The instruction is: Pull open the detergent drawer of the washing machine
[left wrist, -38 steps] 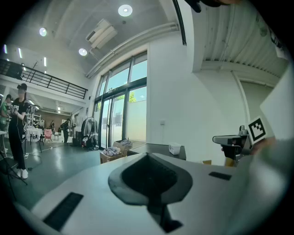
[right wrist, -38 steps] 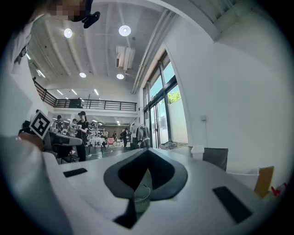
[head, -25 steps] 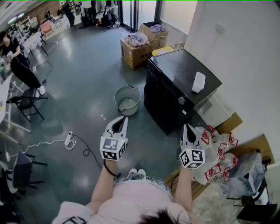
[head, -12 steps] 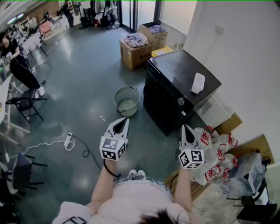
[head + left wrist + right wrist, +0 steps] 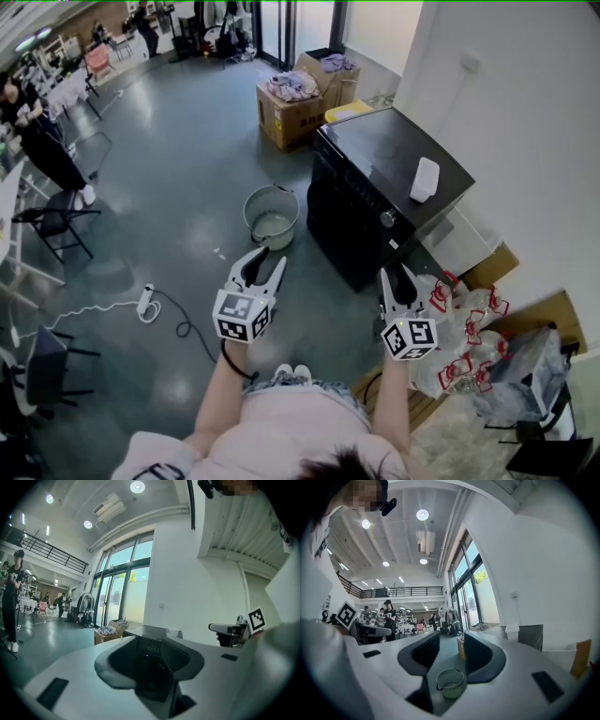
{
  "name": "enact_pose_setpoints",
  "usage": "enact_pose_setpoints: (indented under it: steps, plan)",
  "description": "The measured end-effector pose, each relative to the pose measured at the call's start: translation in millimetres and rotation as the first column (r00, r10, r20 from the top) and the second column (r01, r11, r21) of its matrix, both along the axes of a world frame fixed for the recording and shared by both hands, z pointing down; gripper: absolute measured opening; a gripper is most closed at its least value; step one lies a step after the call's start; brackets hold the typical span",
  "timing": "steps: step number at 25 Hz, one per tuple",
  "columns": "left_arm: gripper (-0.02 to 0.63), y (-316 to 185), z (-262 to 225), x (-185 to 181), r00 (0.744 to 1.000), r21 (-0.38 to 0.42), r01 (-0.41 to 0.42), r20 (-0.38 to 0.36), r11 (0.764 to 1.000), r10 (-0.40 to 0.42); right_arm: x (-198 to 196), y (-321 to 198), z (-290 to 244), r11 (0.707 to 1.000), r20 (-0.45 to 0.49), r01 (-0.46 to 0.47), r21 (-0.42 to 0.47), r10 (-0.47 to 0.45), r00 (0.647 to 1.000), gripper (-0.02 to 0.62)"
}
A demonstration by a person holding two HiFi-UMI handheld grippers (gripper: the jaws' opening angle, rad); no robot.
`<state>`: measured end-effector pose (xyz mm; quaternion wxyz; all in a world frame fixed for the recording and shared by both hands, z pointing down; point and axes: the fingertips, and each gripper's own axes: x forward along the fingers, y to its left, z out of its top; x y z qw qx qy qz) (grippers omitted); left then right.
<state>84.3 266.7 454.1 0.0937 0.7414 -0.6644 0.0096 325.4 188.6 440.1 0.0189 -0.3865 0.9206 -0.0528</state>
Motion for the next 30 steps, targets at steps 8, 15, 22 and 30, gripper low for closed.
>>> enact_pose_setpoints:
  steps: [8,15,22,30]
  plan:
    - [0.331,1,-6,1,0.999,0.047,-0.021,-0.023,0.999,0.023,0,-6,3,0.999,0.030,-0.034,-0.035,0.035,0.999,0.383]
    - [0.367,-6,-5,-8,1.000,0.047,-0.012,-0.022,0.999,0.013,-13,-9,2,0.999,0.047,-0.014,-0.047,0.016,0.999,0.450]
    - [0.367,-23,-9,-23,0.999,0.048,-0.033,0.015,0.998,0.032,-28,-23,9,0.998,0.041,-0.031,-0.055,0.033,0.999,0.453]
    - [0.367,-36,-8,-47,0.998,0.053,-0.051,0.033,0.997,0.049,-49,-28,14,0.998,0.056,-0.045,-0.054,0.048,0.997,0.453]
